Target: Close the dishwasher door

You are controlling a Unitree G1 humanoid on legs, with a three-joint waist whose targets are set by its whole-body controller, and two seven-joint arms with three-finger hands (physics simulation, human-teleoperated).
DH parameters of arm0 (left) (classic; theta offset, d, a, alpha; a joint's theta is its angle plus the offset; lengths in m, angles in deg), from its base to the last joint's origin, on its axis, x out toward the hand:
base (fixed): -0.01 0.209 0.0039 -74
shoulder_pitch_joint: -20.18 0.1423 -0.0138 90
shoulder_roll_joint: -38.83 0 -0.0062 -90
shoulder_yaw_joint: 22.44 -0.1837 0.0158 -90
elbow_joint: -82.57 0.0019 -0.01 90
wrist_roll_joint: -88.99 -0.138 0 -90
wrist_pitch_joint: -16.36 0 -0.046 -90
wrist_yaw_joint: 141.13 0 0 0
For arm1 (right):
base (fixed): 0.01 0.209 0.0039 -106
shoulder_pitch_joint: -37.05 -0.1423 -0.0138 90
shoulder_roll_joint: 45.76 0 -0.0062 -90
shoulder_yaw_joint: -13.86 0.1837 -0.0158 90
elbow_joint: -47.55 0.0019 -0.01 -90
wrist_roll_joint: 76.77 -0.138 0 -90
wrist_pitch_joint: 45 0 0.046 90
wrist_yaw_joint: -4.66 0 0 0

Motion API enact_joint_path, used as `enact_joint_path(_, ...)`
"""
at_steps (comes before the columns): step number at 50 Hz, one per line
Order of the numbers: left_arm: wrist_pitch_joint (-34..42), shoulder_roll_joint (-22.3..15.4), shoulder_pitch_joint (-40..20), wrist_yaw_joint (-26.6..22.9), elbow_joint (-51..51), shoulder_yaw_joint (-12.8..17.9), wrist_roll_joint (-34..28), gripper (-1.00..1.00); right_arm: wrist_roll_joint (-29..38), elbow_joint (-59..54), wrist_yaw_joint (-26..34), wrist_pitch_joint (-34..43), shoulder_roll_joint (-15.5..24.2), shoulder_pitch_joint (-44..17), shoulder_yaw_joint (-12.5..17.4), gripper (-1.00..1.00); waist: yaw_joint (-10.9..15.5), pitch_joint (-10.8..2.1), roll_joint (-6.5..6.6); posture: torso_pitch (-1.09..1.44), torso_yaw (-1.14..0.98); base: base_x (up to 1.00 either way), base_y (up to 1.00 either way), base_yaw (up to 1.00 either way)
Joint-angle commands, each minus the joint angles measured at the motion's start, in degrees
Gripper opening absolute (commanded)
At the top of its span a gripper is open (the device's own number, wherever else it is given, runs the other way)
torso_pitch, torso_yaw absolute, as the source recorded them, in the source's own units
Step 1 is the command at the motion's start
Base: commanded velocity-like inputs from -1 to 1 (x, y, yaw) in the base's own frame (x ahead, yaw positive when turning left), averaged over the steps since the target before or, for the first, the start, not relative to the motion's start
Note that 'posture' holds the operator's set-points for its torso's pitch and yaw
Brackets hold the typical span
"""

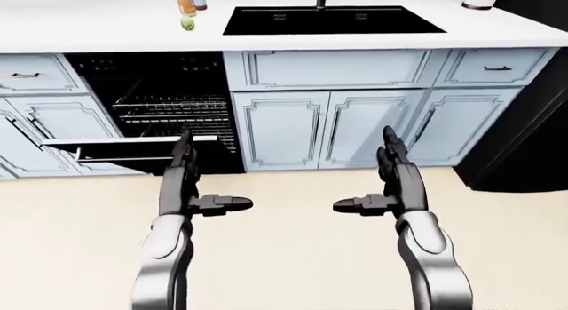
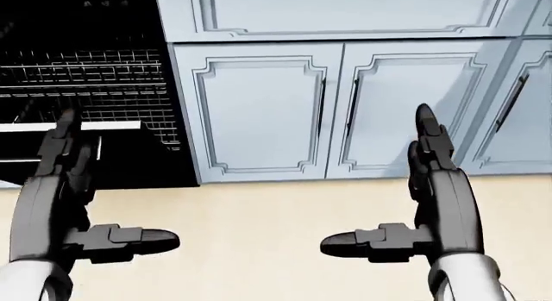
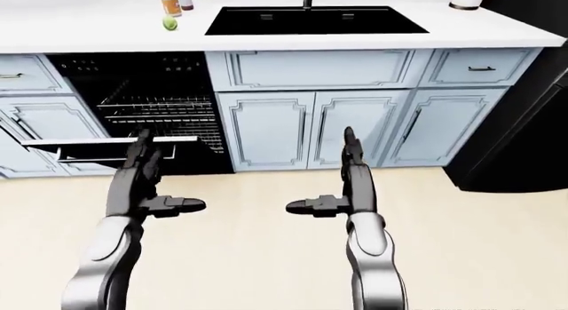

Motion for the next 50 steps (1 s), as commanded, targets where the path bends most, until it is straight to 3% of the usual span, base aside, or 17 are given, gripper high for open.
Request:
enact_joint_path(1, 1.52, -0.37, -2.41, 0.11, -2.95, 1.29, 2.54, 1.0, -0.13, 4.65, -0.12, 2.21, 0.6, -2.58, 0.97, 1.0, 0.01, -1.11, 0.11, 0.0, 0.0, 0.0, 0.0, 0.0)
enact_joint_path(7, 8.37, -3.35, -6.19, 0.84, -5.41, 2.34, 3.36, 1.0, -0.89, 6.24, 0.4, 6.63, 1.73, -5.6, 1.92, 1.0, 0.06, -1.15, 0.36, 0.0, 0.0, 0.0, 0.0, 0.0)
enact_joint_path(17, 16.13, -5.1, -8.51, 1.1, -12.03, 4.5, 5.63, 1.0, -2.79, 11.19, -0.32, 14.31, 3.13, -10.08, 3.35, 1.0, 0.02, -0.99, 0.48, 0.0, 0.0, 0.0, 0.0, 0.0)
enact_joint_path(23, 17.76, -5.68, -8.81, 1.23, -13.8, 5.31, 6.53, 1.0, -3.89, 14.23, -0.77, 16.87, 4.37, -10.9, 5.2, 1.0, 0.18, -0.92, 0.39, 0.0, 0.0, 0.0, 0.0, 0.0)
enact_joint_path(43, 23.47, -7.86, -10.26, 2.27, -18.95, 7.9, 9.37, 1.0, -4.75, 18.69, -0.85, 21.3, 5.47, -11.8, 5.84, 1.0, 0.13, -0.84, 0.49, 0.0, 0.0, 0.0, 0.0, 0.0)
enact_joint_path(44, 23.44, -7.88, -10.23, 2.27, -18.93, 7.91, 9.4, 1.0, -4.8, 18.71, -0.99, 21.22, 5.38, -11.79, 6.0, 1.0, -0.03, -1.96, 0.8, 0.0, 0.0, 0.0, 0.09, 0.0)
enact_joint_path(47, 23.19, -7.88, -10.0, 2.17, -18.85, 7.91, 9.44, 1.0, -4.83, 18.66, -1.0, 21.15, 5.31, -11.62, 5.69, 1.0, -0.35, -1.0, -0.05, 0.0, 0.0, 0.0, 0.27, 0.0)
enact_joint_path(50, 23.44, -7.92, -10.07, 2.22, -18.98, 7.78, 9.37, 1.0, -4.75, 18.51, -1.01, 21.03, 5.22, -11.54, 5.53, 1.0, -0.43, -1.4, -0.13, 0.0, 0.0, 0.0, 0.29, 0.0)
